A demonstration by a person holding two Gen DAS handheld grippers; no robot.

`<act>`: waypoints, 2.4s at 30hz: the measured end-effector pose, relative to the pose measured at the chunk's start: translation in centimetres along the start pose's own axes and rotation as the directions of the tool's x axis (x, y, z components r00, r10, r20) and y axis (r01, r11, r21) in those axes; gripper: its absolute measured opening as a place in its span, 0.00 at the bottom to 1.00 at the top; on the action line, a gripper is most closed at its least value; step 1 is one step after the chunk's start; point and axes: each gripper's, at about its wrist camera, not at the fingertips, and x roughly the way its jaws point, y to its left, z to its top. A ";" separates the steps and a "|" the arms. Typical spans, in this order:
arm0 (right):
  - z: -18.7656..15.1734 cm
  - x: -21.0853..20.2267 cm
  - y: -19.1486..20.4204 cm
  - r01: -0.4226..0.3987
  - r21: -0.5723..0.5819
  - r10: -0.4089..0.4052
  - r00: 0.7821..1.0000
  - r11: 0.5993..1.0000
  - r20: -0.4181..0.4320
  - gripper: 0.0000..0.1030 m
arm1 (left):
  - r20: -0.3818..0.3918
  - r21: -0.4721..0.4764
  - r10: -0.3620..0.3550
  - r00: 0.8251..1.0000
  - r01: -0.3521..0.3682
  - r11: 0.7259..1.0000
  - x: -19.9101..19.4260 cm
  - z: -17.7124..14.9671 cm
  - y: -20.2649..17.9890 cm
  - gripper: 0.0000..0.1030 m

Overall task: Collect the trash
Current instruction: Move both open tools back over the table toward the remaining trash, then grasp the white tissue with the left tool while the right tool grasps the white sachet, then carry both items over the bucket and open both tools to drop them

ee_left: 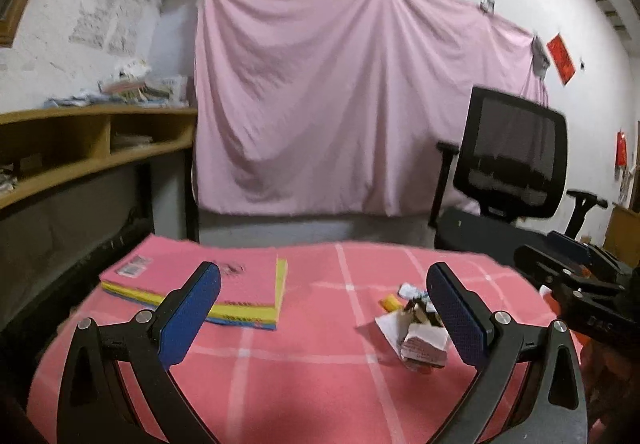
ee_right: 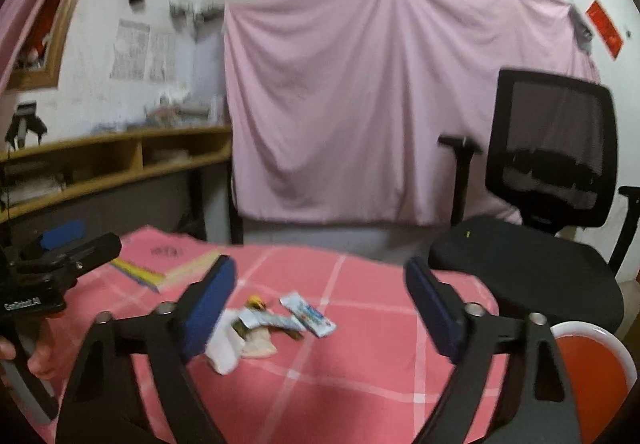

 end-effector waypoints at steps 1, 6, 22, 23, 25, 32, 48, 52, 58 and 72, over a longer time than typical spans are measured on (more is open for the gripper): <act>-0.1 0.5 -0.1 -0.002 -0.007 0.002 1.000 1.000 -0.023 0.71 | -0.028 -0.002 0.000 1.000 0.000 1.000 0.7 0.1 -0.2 0.98; -1.2 2.7 -0.6 -0.027 -0.006 0.026 0.992 1.000 -0.126 0.62 | -0.138 -0.003 -0.022 0.990 0.021 1.000 3.3 -0.2 -1.2 0.86; -2.9 10.8 -2.9 -0.175 0.120 0.210 0.870 0.977 -0.446 0.48 | -0.472 -0.275 -0.289 0.833 0.172 0.946 11.0 -1.7 -0.4 0.20; -2.8 10.9 -3.0 -0.176 0.119 0.211 0.869 0.977 -0.447 0.45 | -0.480 -0.284 -0.304 0.823 0.182 0.941 11.1 -1.8 -0.5 0.17; -2.9 10.9 -3.0 -0.177 0.114 0.210 0.867 0.978 -0.452 0.27 | -0.486 -0.278 -0.309 0.818 0.191 0.941 11.1 -1.3 -0.6 0.07; -3.1 9.6 -2.2 -0.191 0.065 0.200 0.873 0.979 -0.444 0.21 | -0.414 -0.205 -0.262 0.872 0.191 0.960 9.0 0.0 -1.6 0.00; -3.4 -2.3 -1.2 -0.054 0.057 0.066 0.970 0.997 -0.234 0.20 | -0.201 0.126 -0.091 0.975 0.117 0.985 1.0 -1.3 -6.8 0.00; -3.5 -4.2 -1.2 -0.044 0.065 0.056 0.976 0.997 -0.209 0.20 | -0.215 0.087 -0.114 0.970 0.135 0.987 0.5 -2.0 -7.4 0.00; -3.9 -7.6 -1.9 -0.016 0.103 0.028 0.993 0.995 -0.117 0.20 | -0.159 0.045 -0.164 0.974 0.173 0.984 -1.5 -1.0 -8.6 0.00; -3.7 -16.1 -9.5 0.282 0.213 -0.325 0.925 0.935 0.199 0.20 | 0.072 0.122 -0.411 0.909 0.401 0.908 -3.0 2.6 -21.0 0.00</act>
